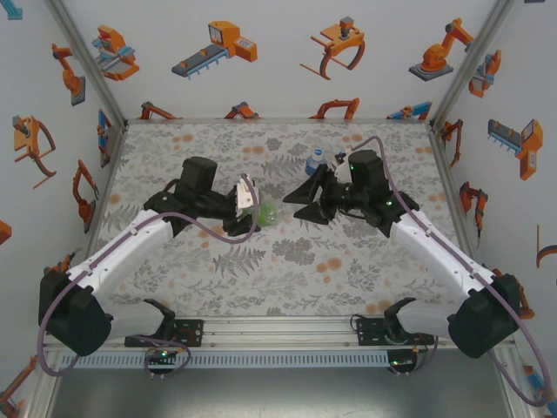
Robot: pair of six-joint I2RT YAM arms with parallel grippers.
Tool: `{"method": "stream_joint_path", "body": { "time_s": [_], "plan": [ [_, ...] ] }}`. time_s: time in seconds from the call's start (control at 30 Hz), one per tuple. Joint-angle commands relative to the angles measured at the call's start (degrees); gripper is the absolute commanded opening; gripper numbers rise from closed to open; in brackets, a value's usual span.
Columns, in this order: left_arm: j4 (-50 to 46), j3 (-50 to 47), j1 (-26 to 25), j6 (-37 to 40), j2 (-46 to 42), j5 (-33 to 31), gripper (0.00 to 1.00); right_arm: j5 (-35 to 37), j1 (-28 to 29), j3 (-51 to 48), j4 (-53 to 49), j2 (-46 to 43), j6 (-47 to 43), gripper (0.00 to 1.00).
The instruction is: Screw on the bottle caps
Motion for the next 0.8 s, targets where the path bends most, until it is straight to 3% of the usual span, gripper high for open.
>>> {"method": "stream_joint_path", "body": {
  "time_s": [0.0,0.2,0.37,0.5,0.63,0.77],
  "plan": [
    [1.3,1.3,-0.3,0.2,-1.0,3.6,0.0,0.5,-1.2,3.3,-4.4,-0.9,-7.2,0.59],
    [0.6,1.6,-0.3,0.6,-0.9,5.1,0.0,1.9,-2.1,7.0,-2.7,-2.1,-22.3,0.6],
    [-1.5,2.4,-0.2,1.9,-0.5,6.6,0.0,-0.2,-2.1,10.0,-3.9,-5.2,-52.4,0.6],
    [-3.2,3.3,-0.3,2.8,0.2,8.7,0.0,-10.6,-2.1,7.2,-3.5,-8.9,-75.8,0.62],
    [-5.5,4.1,-0.4,4.5,0.9,9.8,0.0,-22.9,-1.9,6.3,-10.2,-10.1,-97.9,0.59],
    [-7.8,4.7,-0.5,6.2,1.2,9.8,0.0,-23.5,-1.3,4.6,-9.1,-10.0,-104.3,0.59]
  ]
}}
